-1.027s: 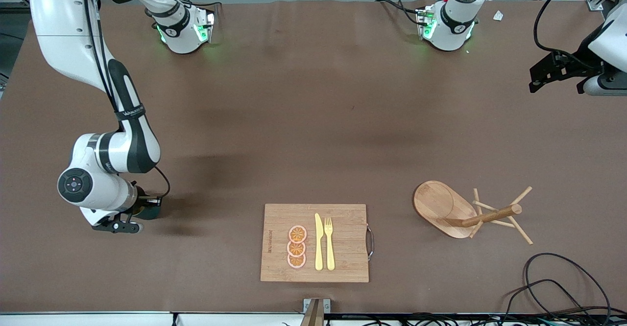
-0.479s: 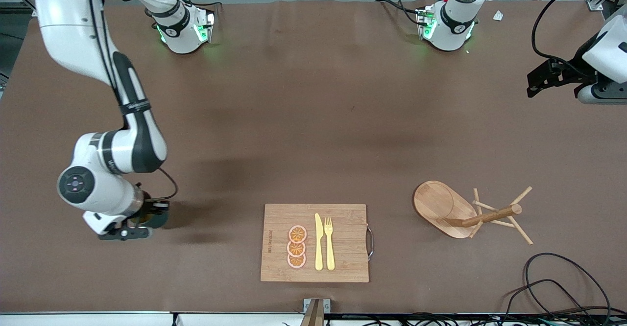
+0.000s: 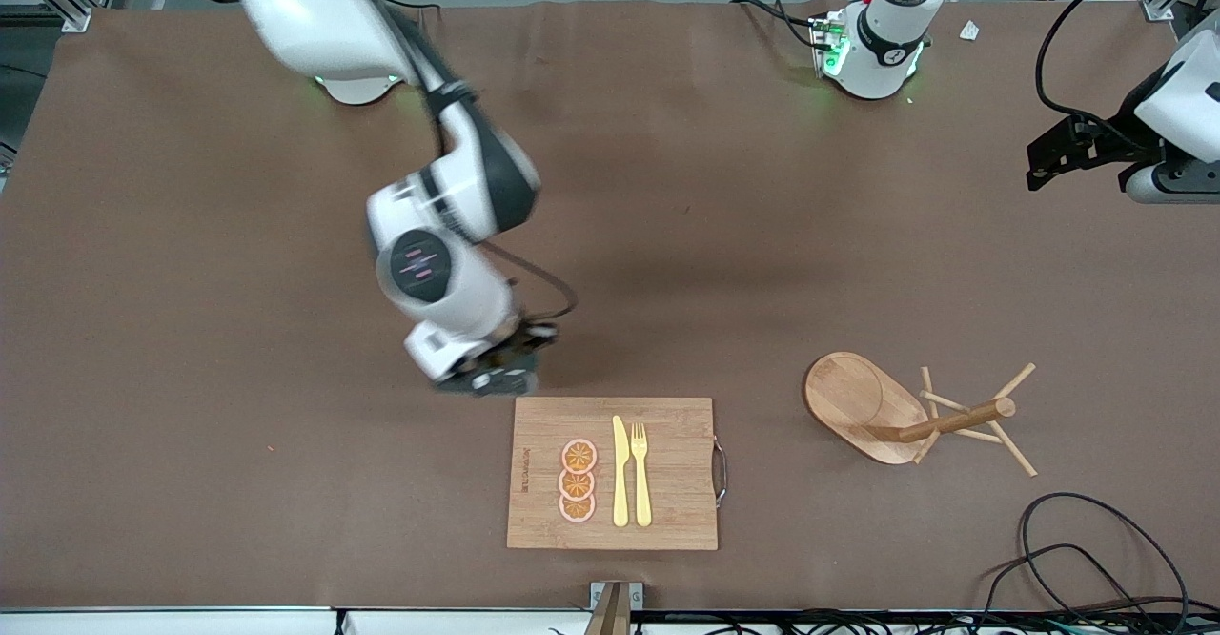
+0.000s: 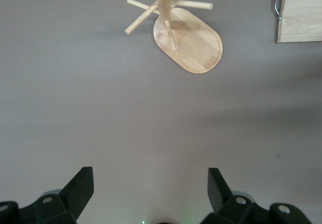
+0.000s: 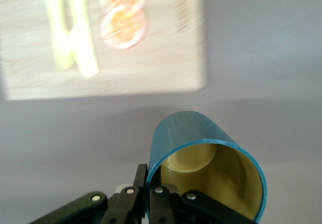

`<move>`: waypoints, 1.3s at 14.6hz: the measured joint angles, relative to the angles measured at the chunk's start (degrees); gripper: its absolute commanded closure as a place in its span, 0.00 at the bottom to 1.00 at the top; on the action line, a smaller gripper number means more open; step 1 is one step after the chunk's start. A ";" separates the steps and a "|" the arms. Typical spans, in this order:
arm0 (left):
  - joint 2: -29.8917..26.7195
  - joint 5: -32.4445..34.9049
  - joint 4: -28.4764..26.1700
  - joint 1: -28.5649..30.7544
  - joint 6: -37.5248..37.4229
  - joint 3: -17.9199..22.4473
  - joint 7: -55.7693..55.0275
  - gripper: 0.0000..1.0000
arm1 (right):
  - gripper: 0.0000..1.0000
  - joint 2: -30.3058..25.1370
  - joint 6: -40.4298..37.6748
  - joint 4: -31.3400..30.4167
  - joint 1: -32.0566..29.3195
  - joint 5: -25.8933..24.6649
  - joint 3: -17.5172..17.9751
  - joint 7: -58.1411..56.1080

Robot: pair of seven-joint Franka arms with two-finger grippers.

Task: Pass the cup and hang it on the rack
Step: 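Carry the mug to the table middle and set it down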

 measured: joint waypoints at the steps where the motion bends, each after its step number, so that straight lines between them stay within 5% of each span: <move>1: 0.00 0.00 0.00 0.02 -0.03 0.01 -0.01 0.00 | 0.98 2.04 1.79 1.76 3.49 0.03 -0.02 4.89; 7: 0.05 0.00 0.01 0.18 -0.07 0.02 -0.02 0.00 | 0.89 10.78 8.37 5.42 14.05 0.04 -0.47 17.17; 8: 0.15 0.00 0.01 0.18 -0.07 0.01 -0.03 0.00 | 0.76 11.36 9.15 5.66 14.21 0.03 -0.51 17.50; 9: 0.34 0.00 0.01 0.18 -0.07 0.00 -0.04 0.00 | 0.50 11.39 8.69 5.99 14.20 0.03 -0.70 17.63; 10: 0.59 0.00 0.01 0.18 -0.07 -0.01 -0.04 0.00 | 0.08 11.40 8.70 6.14 14.14 0.03 -0.90 17.63; 11: 0.89 0.00 0.01 0.17 -0.07 -0.01 -0.04 0.00 | 0.00 11.41 8.69 6.25 14.04 0.03 -1.10 17.63; 19: 1.38 0.01 0.07 -0.34 -0.07 -0.42 -0.04 0.00 | 0.00 5.15 -0.79 9.83 5.81 -0.02 -2.72 3.99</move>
